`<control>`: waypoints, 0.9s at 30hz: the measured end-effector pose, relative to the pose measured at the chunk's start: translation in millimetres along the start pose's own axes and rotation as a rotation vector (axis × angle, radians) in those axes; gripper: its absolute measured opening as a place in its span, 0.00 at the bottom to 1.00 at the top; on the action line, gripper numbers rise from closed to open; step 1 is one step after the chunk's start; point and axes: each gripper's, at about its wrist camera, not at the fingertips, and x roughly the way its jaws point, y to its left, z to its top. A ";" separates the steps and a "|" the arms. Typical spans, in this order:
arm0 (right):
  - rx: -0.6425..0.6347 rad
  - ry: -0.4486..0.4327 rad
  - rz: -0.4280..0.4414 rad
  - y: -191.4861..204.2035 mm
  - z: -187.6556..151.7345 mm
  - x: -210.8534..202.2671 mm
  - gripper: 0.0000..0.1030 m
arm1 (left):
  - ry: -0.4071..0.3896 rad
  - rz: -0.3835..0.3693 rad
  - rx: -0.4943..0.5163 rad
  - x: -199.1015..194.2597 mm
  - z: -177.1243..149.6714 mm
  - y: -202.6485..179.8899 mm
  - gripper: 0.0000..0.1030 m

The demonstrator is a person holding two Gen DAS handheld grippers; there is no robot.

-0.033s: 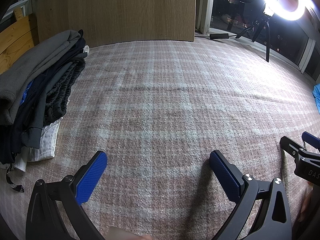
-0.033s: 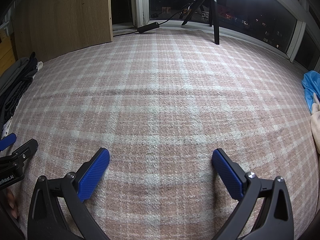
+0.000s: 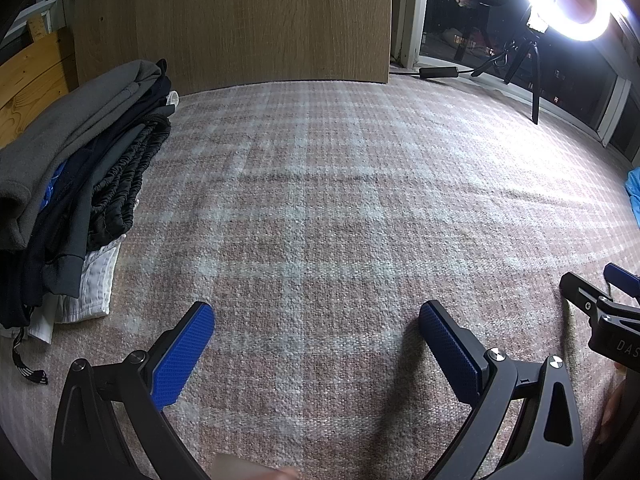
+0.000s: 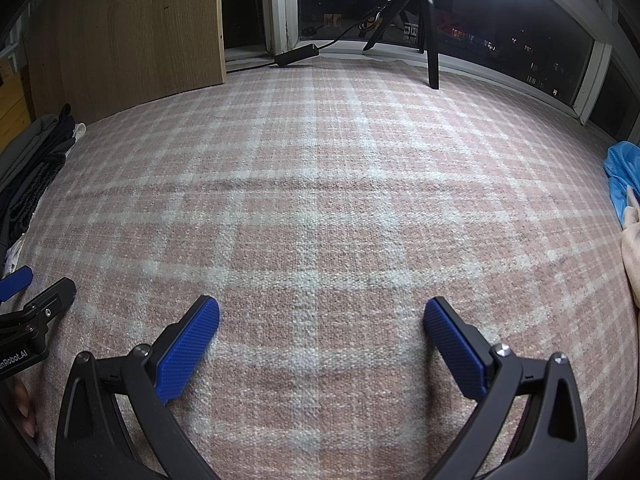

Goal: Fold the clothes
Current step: 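Move both grippers toward the pile of cream sweater and blue clothes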

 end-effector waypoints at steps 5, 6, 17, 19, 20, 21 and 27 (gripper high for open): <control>0.001 0.000 0.002 0.0 0.0 0.1 1.00 | -0.001 0.000 0.000 0.1 0.1 0.4 1.00; 0.001 0.000 0.002 0.0 0.0 0.1 1.00 | -0.001 0.000 0.000 0.2 0.1 0.5 1.00; -0.002 0.002 0.000 1.4 -0.2 0.2 1.00 | -0.001 0.002 0.000 -1.1 0.2 -0.7 1.00; -0.006 0.006 0.002 2.2 1.6 -2.7 1.00 | 0.000 0.002 0.000 -1.3 0.4 -0.8 1.00; -0.009 0.009 0.004 2.5 1.3 -1.3 1.00 | 0.000 0.002 0.000 -1.4 0.4 -0.9 1.00; -0.010 0.012 0.006 2.3 0.9 0.3 1.00 | 0.000 0.002 0.000 -1.5 0.5 -0.9 1.00; 0.001 0.065 -0.002 0.8 2.6 -1.4 1.00 | 0.038 -0.009 0.008 2.2 4.5 3.1 1.00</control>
